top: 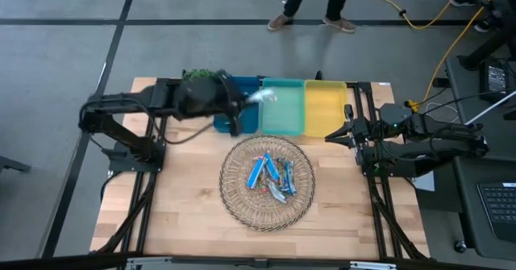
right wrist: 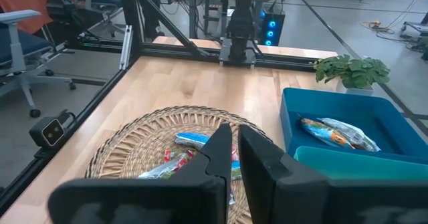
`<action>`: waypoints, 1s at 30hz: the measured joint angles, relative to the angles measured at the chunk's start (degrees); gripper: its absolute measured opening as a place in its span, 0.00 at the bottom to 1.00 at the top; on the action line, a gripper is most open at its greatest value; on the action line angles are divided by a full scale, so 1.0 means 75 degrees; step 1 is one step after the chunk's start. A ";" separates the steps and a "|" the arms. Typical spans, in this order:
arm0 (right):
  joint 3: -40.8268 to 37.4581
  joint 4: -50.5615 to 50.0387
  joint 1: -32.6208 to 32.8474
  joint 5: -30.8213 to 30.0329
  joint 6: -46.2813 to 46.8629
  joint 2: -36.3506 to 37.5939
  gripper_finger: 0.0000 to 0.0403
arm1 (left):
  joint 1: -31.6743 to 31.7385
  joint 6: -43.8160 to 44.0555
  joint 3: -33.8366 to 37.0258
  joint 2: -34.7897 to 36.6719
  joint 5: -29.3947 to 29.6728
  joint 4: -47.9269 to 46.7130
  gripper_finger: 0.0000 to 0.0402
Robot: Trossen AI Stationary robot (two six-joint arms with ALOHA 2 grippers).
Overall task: Pick and place Granola Bars by type
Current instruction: Put the yellow granola bar into the blue bin
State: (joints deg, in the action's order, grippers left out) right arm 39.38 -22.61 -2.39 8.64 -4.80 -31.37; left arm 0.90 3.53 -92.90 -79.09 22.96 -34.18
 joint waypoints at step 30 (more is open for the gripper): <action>0.0000 0.0000 0.0002 -0.0005 0.0000 -0.0001 0.08 | 0.4540 0.0294 0.1858 -0.2182 -0.2083 -0.0002 0.12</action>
State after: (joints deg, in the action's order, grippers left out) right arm 39.38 -22.61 -2.38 8.61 -4.80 -31.38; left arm 34.95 5.73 -78.97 -95.46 7.33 -34.20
